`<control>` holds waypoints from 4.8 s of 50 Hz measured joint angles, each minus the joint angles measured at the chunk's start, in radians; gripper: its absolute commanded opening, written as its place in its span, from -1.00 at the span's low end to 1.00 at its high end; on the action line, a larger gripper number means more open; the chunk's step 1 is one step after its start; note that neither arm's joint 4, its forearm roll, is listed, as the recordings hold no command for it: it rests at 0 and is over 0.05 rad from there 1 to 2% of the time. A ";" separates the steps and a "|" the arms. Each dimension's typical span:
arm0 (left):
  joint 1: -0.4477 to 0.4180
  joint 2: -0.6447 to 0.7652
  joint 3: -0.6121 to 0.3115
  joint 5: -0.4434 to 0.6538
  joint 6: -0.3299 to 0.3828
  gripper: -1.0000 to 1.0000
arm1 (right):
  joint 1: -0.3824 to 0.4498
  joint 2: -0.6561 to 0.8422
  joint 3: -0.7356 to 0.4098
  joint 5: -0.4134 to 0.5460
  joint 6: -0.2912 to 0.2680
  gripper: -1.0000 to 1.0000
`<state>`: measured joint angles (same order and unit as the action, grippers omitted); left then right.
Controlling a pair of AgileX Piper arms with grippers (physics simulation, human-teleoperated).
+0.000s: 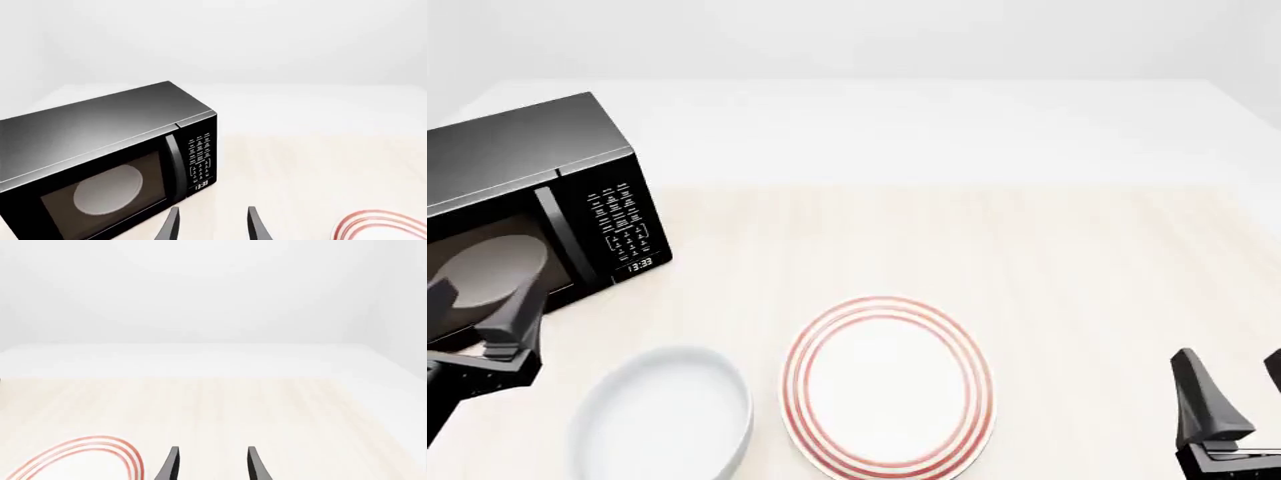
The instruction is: Open the microwave.
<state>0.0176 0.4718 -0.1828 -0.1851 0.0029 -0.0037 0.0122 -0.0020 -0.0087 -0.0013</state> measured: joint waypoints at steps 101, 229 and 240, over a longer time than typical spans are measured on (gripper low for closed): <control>0.088 0.723 -0.098 -0.524 -0.053 1.00 | 0.000 -0.005 0.000 0.005 0.000 1.00; 0.135 1.239 -0.335 -0.684 -0.078 1.00 | -0.002 -0.008 -0.001 0.008 0.000 1.00; 0.138 1.265 -0.348 -0.692 -0.079 1.00 | -0.003 -0.010 -0.001 0.010 0.000 1.00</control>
<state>0.1558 1.7368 -0.5304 -0.8770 -0.0759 -0.0068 0.0026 -0.0031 0.0016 -0.0011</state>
